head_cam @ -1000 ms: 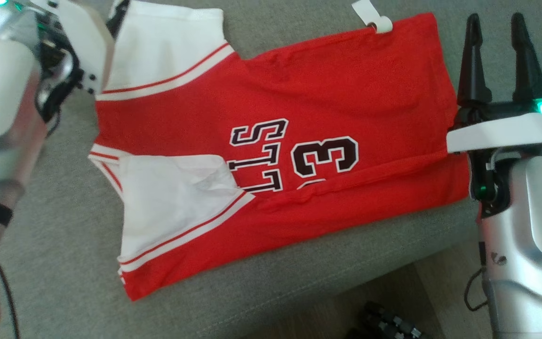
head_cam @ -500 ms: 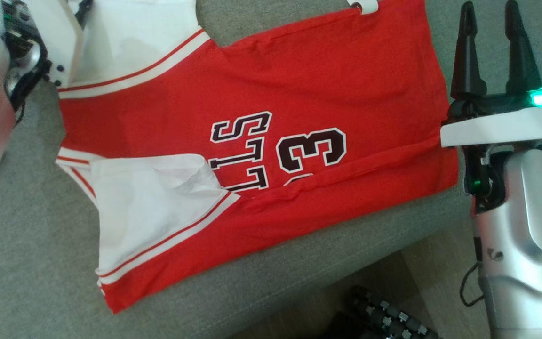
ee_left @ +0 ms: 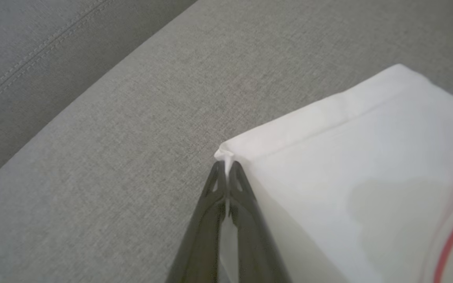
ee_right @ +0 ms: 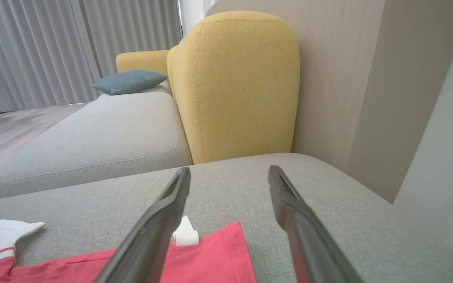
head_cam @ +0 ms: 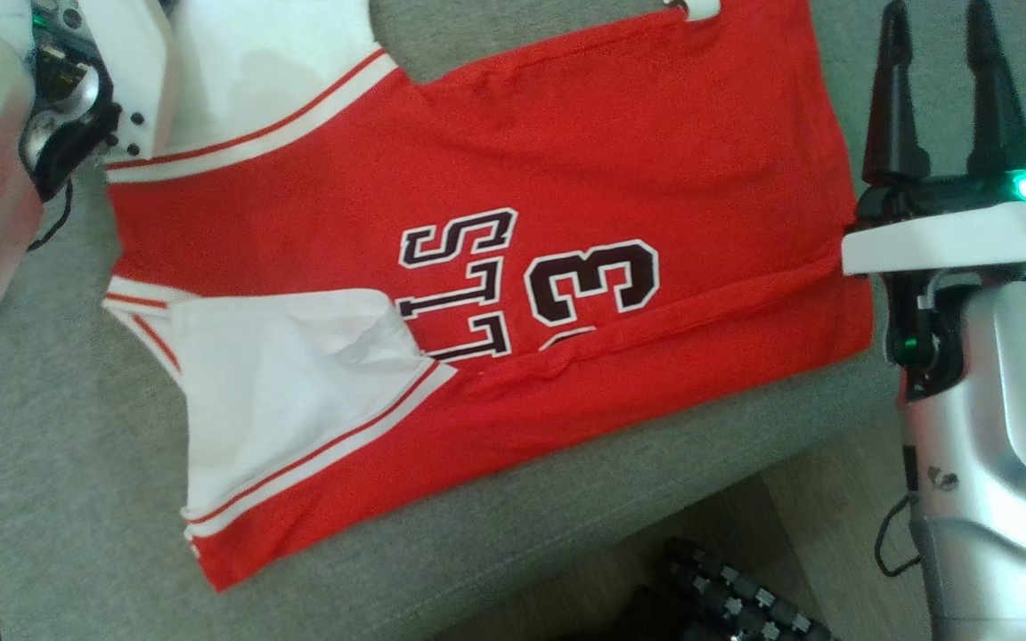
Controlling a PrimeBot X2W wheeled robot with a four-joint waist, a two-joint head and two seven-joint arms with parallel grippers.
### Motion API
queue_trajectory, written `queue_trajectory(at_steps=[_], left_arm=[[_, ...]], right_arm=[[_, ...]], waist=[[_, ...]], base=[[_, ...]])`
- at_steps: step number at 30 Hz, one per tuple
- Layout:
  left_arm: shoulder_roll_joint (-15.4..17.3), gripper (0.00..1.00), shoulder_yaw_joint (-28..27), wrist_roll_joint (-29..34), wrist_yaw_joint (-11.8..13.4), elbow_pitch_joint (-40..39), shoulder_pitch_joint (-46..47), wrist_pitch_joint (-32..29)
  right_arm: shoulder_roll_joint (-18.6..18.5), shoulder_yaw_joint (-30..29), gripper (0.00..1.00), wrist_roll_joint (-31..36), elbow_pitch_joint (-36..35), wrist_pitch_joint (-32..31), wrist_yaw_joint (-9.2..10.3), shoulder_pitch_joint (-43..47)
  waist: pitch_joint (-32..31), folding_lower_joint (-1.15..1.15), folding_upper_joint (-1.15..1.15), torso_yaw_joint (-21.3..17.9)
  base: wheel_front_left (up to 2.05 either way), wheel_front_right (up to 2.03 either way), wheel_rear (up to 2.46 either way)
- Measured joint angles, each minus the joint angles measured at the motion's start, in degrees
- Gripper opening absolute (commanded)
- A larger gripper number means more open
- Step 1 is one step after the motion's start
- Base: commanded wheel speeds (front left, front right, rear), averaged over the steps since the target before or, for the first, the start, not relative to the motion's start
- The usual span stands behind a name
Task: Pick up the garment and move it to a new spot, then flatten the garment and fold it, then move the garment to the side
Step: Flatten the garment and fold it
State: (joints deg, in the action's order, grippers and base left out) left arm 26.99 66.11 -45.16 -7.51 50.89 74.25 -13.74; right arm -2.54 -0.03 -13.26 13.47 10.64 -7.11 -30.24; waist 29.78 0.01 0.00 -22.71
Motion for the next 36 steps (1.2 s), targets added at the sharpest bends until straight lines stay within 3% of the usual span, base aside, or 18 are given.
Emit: queue_trajectory(at_steps=[6, 12, 15, 25, 36], left_arm=[[-0.9, 0.0, 1.2, -0.8, -0.1, 0.7, -0.2, 8.8], [-5.0, 0.0, 0.0, -0.8, 0.5, 0.9, -0.2, 18.6], [-6.4, 0.0, -0.1, -0.4, 0.5, 0.2, -0.4, 21.2], [-7.5, 0.0, 0.7, -0.4, 1.0, -4.4, -3.4, 22.9], [-6.9, 0.0, 1.7, -0.3, 2.4, -8.9, -3.6, 21.8]], right_arm=[[0.0, -1.7, 1.0, 2.5, 1.3, -1.6, 0.0, -2.1], [-0.3, -3.8, 1.0, 5.4, 4.5, -5.2, 0.0, -4.3], [-2.4, -3.9, 1.0, 5.4, 7.7, -7.8, 0.0, -5.8], [-8.6, -5.0, 1.0, 2.7, 23.6, -18.2, 0.0, -11.7], [-13.0, -3.5, 1.0, 5.2, 36.3, -21.2, 0.0, -17.2]], waist=[[-1.4, 0.0, 0.0, 2.7], [-3.7, 0.0, 0.0, 7.0], [-5.0, 0.0, 0.0, 9.4], [-7.2, 0.0, 0.0, 15.5], [-5.8, 0.0, 0.0, 16.5]], base=[[0.0, 0.0, 0.0], [0.0, 0.0, 0.0], [0.0, 0.0, 0.0], [0.0, 0.0, 0.0], [0.0, 0.0, 0.0]])
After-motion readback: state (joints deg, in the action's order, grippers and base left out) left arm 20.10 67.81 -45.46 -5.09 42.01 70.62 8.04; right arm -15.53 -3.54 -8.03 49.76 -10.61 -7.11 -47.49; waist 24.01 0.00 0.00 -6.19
